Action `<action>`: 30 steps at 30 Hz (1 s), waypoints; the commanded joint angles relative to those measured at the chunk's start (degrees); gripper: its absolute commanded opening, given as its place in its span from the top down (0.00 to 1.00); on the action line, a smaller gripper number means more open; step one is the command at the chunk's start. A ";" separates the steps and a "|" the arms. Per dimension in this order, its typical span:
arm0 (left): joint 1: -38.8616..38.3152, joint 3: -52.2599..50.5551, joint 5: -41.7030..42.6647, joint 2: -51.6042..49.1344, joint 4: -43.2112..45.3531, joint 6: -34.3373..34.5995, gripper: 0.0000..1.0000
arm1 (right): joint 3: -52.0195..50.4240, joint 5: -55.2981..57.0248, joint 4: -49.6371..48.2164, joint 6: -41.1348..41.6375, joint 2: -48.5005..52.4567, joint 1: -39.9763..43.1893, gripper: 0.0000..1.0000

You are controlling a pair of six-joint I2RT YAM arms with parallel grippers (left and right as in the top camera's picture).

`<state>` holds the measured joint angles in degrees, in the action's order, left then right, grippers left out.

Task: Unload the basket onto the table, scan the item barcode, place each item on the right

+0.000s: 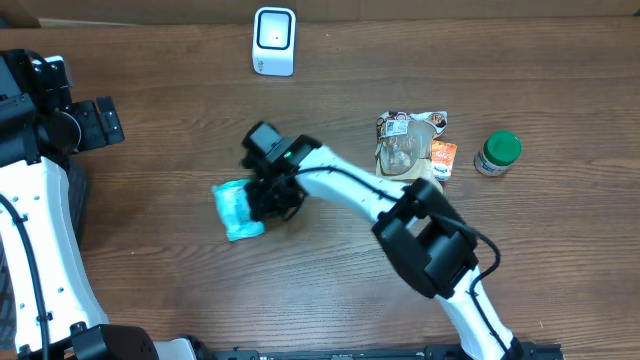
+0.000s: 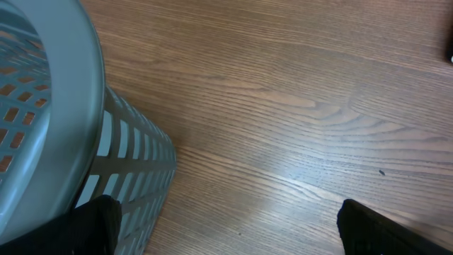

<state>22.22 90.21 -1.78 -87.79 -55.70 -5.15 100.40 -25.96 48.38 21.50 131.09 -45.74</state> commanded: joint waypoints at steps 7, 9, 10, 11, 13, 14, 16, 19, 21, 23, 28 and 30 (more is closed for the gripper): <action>-0.11 -0.13 -0.11 0.04 0.04 -1.49 0.00 | 0.59 6.45 12.37 -15.13 -5.86 7.61 0.96; -0.11 -0.13 -0.11 0.04 0.04 -1.49 0.00 | 0.61 6.34 13.94 -15.58 -5.97 8.39 0.77; -0.11 -0.13 -0.11 0.04 0.04 -1.49 0.00 | 0.61 6.14 14.21 -15.56 -6.14 8.72 0.72; -0.11 -0.13 -0.11 0.04 0.04 -1.49 0.00 | 0.61 6.03 14.40 -15.47 -6.40 9.01 0.67; -0.11 -0.13 -0.13 0.04 0.04 -1.49 0.00 | 0.61 5.20 14.67 -14.75 -7.02 9.94 0.53; -0.11 -0.13 -0.11 0.04 0.04 -1.49 0.00 | 0.61 5.05 14.75 -13.75 -7.23 10.47 0.48; -0.11 -0.13 -0.11 0.04 0.04 -1.49 0.00 | 0.59 3.93 15.19 -13.40 -7.30 11.98 0.41; -0.11 -0.13 -0.11 0.04 0.04 -1.49 0.01 | -0.59 0.83 14.69 -13.44 -7.26 14.25 0.40; -0.11 -0.13 -0.11 0.04 0.04 -1.51 0.00 | -2.43 -2.49 13.40 -13.44 -7.26 15.04 0.41; -0.11 -0.13 -0.11 0.04 0.04 -1.51 0.00 | -4.31 -3.76 11.91 -13.42 -7.21 15.02 0.41; -0.11 -0.13 -0.11 0.04 0.04 -1.51 0.00 | -8.39 -3.74 6.14 -10.49 -7.23 13.44 0.41; -0.11 -0.13 -0.11 0.04 0.04 -1.49 0.00 | -9.29 -3.74 4.66 -9.35 -7.21 12.94 0.41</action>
<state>22.22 90.21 -1.78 -87.77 -55.72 -5.15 92.38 -28.05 54.35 9.82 126.17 -31.53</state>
